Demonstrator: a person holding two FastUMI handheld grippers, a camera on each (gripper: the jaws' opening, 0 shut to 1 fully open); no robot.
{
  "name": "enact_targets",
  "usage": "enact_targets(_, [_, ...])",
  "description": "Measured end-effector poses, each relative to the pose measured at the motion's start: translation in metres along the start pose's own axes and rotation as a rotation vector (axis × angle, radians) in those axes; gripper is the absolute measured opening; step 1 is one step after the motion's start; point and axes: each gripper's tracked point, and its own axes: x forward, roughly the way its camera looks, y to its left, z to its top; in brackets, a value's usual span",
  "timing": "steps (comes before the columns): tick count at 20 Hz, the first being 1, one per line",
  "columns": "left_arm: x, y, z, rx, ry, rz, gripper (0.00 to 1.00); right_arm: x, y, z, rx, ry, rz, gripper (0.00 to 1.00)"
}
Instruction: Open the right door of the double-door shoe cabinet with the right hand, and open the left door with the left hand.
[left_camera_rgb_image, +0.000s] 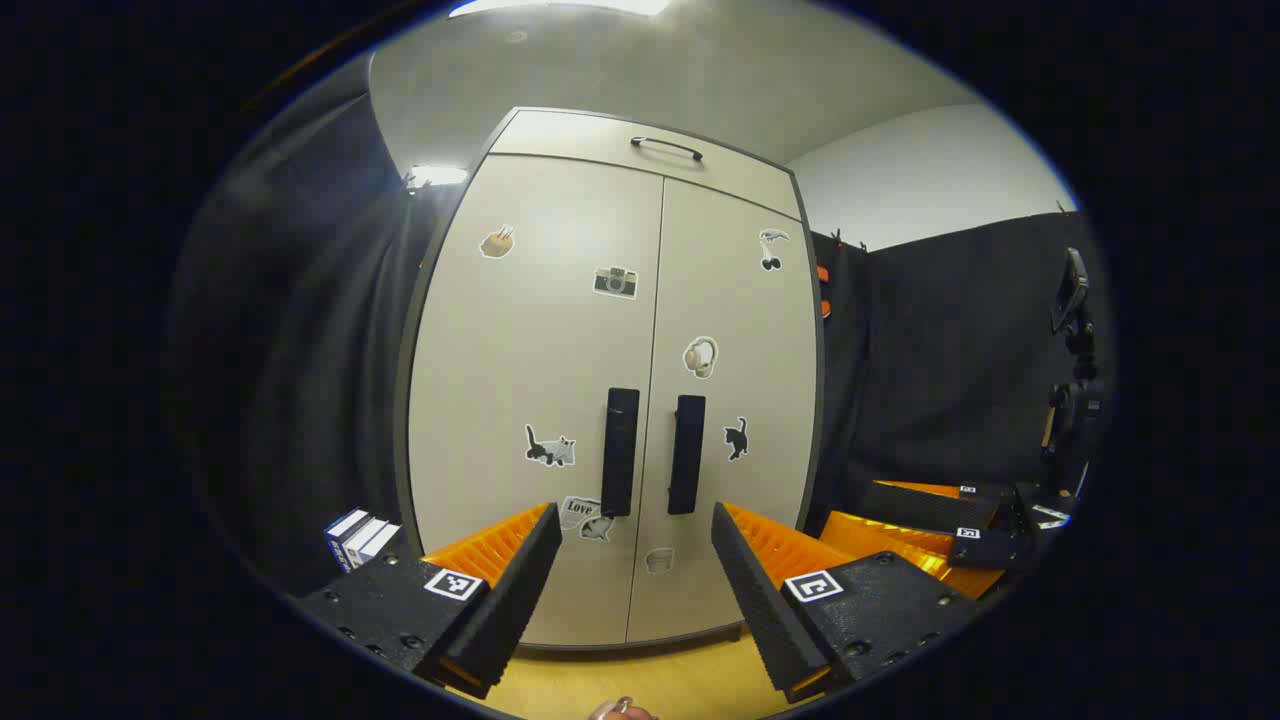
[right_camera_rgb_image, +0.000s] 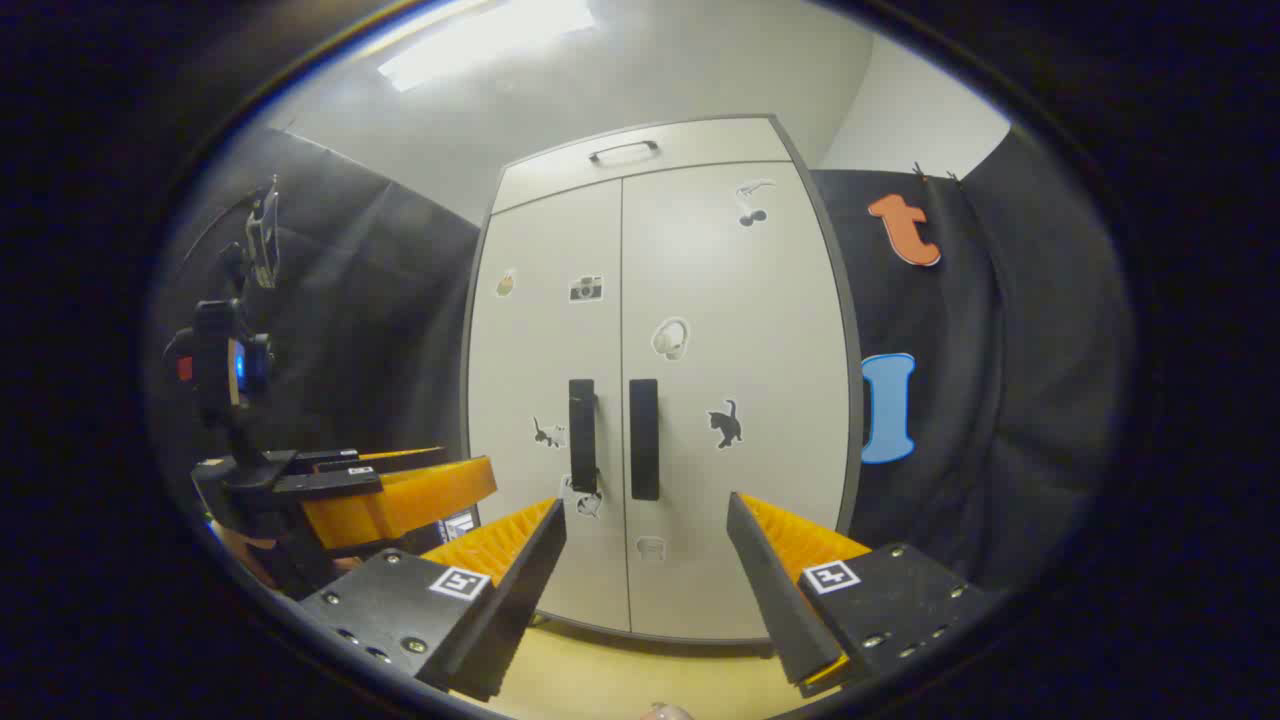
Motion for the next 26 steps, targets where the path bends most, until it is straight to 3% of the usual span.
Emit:
enact_targets(2, [0.002, 0.003, -0.005, -0.015, 0.014, -0.013, 0.94, 0.002, 0.002, -0.002, -0.009, 0.004, -0.009, 0.98])
enact_targets(3, [0.003, 0.005, -0.006, -0.02, 0.018, -0.014, 0.89, 0.003, 0.003, -0.003, -0.011, 0.007, -0.014, 0.94])
enact_targets(4, [0.003, 0.007, -0.007, -0.026, 0.019, -0.013, 0.94, 0.004, 0.0, -0.004, -0.016, 0.009, -0.025, 0.94])
enact_targets(5, [0.004, 0.008, -0.007, -0.03, 0.019, -0.015, 0.94, 0.004, 0.0, -0.004, -0.023, 0.011, -0.032, 0.98])
enact_targets(10, [0.006, 0.01, -0.009, -0.02, 0.026, -0.028, 0.94, 0.007, -0.001, -0.002, -0.025, 0.008, -0.058, 0.94])
enact_targets(11, [0.007, 0.01, -0.01, -0.021, 0.027, -0.031, 0.89, 0.007, -0.002, -0.002, -0.03, 0.006, -0.062, 0.98])
enact_targets(12, [0.008, 0.009, -0.009, -0.024, 0.026, -0.036, 0.94, 0.008, -0.002, -0.001, -0.037, 0.005, -0.067, 0.94])
enact_targets(15, [0.009, 0.011, -0.01, -0.024, 0.025, -0.036, 0.94, 0.01, -0.002, -0.003, -0.043, 0.01, -0.072, 0.98])
enact_targets(21, [0.013, 0.013, -0.009, -0.011, 0.023, -0.035, 0.94, 0.015, -0.005, -0.006, -0.034, 0.019, -0.086, 0.94])
enact_targets(22, [0.013, 0.014, -0.009, -0.01, 0.024, -0.033, 0.89, 0.016, -0.006, -0.005, -0.032, 0.018, -0.087, 0.94])
enact_targets(26, [0.014, 0.017, -0.009, -0.009, 0.022, -0.029, 0.94, 0.023, -0.005, -0.008, -0.007, 0.032, -0.078, 0.94])
